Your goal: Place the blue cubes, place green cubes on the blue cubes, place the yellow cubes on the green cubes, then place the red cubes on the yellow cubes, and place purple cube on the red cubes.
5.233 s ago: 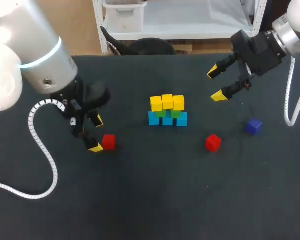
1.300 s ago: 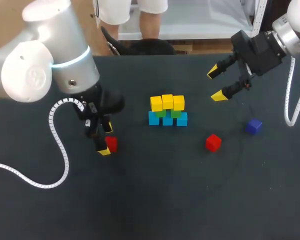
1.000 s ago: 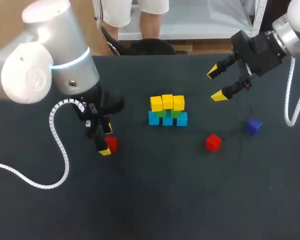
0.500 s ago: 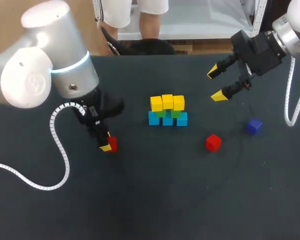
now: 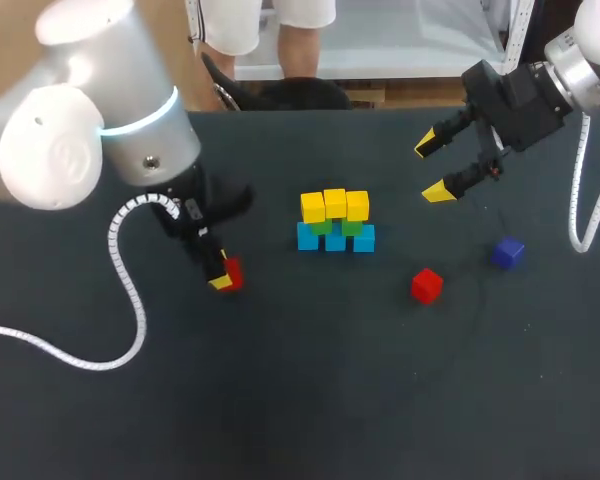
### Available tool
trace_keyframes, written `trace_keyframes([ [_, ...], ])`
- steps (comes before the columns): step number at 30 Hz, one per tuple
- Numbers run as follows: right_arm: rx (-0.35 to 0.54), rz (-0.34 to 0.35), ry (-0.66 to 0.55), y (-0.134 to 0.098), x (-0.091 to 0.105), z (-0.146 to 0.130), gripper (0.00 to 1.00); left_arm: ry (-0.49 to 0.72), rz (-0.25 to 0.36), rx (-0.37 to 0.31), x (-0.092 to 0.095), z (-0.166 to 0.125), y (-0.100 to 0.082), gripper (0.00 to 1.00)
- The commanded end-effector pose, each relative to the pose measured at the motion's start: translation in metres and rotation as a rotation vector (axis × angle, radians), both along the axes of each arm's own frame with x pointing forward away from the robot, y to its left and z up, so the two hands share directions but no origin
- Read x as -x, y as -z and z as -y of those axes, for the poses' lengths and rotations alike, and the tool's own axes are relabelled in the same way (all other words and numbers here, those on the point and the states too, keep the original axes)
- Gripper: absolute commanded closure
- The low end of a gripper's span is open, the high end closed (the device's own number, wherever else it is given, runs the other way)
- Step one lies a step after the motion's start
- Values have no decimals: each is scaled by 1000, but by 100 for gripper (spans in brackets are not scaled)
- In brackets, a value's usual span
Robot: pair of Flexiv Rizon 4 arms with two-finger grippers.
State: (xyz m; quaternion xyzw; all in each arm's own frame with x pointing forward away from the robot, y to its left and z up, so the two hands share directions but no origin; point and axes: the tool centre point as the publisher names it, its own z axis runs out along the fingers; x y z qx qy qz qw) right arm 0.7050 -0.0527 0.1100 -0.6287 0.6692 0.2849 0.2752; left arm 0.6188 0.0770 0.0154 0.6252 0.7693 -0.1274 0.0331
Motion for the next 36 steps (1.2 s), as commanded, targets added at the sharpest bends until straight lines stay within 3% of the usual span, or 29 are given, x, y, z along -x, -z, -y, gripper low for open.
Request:
trace_keyframes([
  [1,-1,1,0,0,0,0,0,5,-23,-31,-11,12,-13,100],
  [14,-1,1,0,0,0,0,0,94,50,46,-32,46,-40,100],
  [26,-1,1,0,0,0,0,0,79,110,10,-51,80,-80,100],
  [36,-1,1,0,0,0,0,0,103,130,-2,-57,95,-93,100],
])
